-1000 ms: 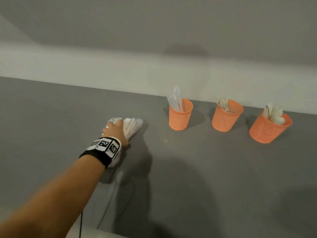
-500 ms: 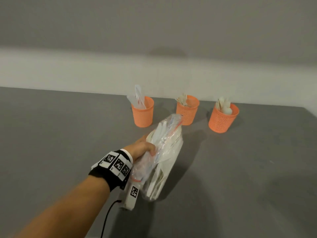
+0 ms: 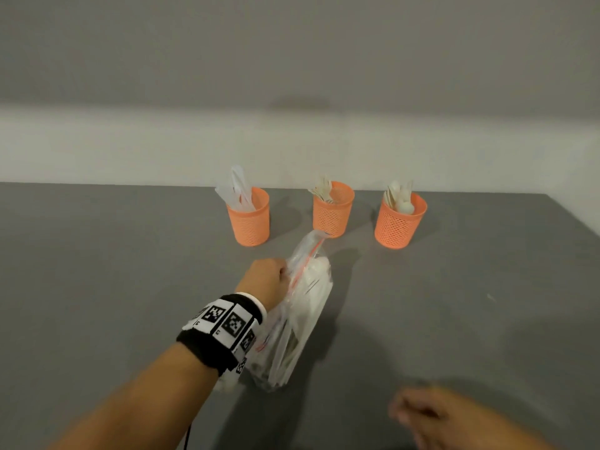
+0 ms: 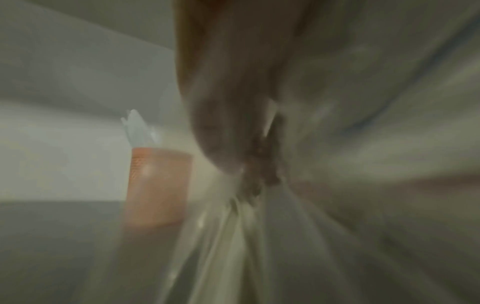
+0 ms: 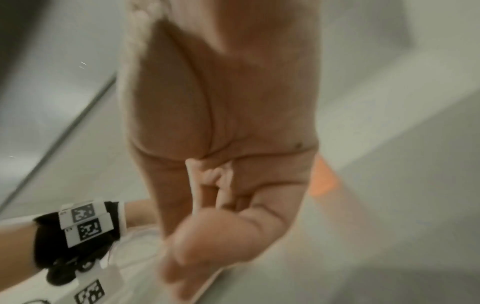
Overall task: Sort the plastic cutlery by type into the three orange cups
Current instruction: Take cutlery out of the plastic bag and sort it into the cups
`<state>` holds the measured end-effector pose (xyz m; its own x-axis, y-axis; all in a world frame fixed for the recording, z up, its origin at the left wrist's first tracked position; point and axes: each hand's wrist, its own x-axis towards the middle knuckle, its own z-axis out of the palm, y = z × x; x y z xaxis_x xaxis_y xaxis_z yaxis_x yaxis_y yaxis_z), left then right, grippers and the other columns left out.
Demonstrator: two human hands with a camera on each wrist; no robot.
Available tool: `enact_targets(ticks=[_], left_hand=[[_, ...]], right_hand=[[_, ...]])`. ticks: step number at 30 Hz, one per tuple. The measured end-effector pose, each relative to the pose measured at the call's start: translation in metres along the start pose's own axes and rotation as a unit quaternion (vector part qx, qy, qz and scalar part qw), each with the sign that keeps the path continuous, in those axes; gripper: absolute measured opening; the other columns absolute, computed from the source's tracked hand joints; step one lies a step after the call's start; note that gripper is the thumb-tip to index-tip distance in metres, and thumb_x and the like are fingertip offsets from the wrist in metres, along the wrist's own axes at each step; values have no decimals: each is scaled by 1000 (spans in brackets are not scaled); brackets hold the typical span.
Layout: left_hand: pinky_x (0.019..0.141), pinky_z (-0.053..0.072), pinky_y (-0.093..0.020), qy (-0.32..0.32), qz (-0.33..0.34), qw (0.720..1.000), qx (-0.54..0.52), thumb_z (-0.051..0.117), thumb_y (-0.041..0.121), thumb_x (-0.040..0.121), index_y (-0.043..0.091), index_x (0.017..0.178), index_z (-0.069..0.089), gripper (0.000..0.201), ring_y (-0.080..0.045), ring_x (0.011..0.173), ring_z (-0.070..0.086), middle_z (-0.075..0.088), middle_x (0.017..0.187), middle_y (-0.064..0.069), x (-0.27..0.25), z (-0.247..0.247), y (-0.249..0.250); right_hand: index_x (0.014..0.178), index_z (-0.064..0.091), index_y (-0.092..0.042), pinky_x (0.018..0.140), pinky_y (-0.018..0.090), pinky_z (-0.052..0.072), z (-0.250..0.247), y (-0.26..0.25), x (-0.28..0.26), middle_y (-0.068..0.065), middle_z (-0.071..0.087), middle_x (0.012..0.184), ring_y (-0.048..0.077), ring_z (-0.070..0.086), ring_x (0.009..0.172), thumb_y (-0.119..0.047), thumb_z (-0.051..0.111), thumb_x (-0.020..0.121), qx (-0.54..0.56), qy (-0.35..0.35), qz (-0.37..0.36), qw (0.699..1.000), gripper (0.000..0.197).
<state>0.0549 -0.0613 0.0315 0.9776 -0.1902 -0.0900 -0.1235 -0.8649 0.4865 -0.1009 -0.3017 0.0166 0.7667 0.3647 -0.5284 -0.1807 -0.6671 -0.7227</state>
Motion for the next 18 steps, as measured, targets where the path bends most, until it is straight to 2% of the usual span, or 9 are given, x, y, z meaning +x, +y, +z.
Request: enact_targets(ticks=[1,2,3,5,8,11,14,16,18], left_hand=[[62,34,-26,-4,-8,1000,-30,45,10,90,10,59,43,31,-25,67,47,47,60,-3,1,-3,-1],[58,38,-26,-10,-22,995,-98,47,13,92,10,56,43,36,-23,61,47,45,56,-1,2,-6,-1],[53,43,-25,-20,-45,981,-190,49,16,93,9,56,48,38,-21,56,49,47,55,-2,2,-9,-2],[45,48,-17,-44,-81,927,-364,51,18,94,8,63,57,33,-13,50,53,55,59,-4,-2,-13,-1],[48,51,-17,-86,-86,855,-504,48,15,95,2,76,62,27,-12,51,57,57,66,-12,-8,-11,-4],[58,57,-21,-89,-81,819,-561,45,13,96,-1,85,65,26,-17,60,64,64,74,-16,-13,-8,-13],[59,57,-23,-42,-102,775,-622,44,8,94,3,82,67,26,-19,65,65,70,70,-9,-15,-6,-26],[58,55,-22,-2,-121,754,-646,46,6,93,5,77,68,28,-19,68,57,63,73,-11,-14,-6,-32],[56,55,-19,5,-119,739,-663,44,2,93,3,78,65,26,-13,60,61,66,67,-6,-15,-7,-31]], right_hand=[[80,56,-27,54,15,44,-3,-12,12,-8,57,58,5,55,50,-33,52,93,33,18,-14,999,15],[83,55,-23,51,16,45,-9,-24,25,-6,57,61,4,54,48,-20,49,95,62,48,-24,997,14],[85,55,-18,49,17,46,-15,-36,44,-3,57,65,5,54,48,-14,47,95,86,71,-54,992,14],[92,55,-12,54,21,50,-17,-69,77,6,58,73,13,58,57,-14,47,95,136,119,-86,980,9],[107,53,-9,66,31,54,-8,-94,108,12,60,85,21,61,71,-21,51,93,193,138,-89,967,18],[92,54,-9,61,28,54,-1,-108,117,6,59,78,15,59,63,-14,50,93,232,152,-104,955,6],[81,50,-11,54,22,51,-8,-110,119,4,56,74,9,56,55,-10,44,97,282,188,-100,935,17],[84,49,-10,61,29,56,-17,-110,120,7,59,78,13,64,61,-16,43,98,349,182,-105,913,16],[90,52,-12,66,37,57,-23,-111,120,6,61,81,19,66,71,-29,48,95,357,131,-98,920,19]])
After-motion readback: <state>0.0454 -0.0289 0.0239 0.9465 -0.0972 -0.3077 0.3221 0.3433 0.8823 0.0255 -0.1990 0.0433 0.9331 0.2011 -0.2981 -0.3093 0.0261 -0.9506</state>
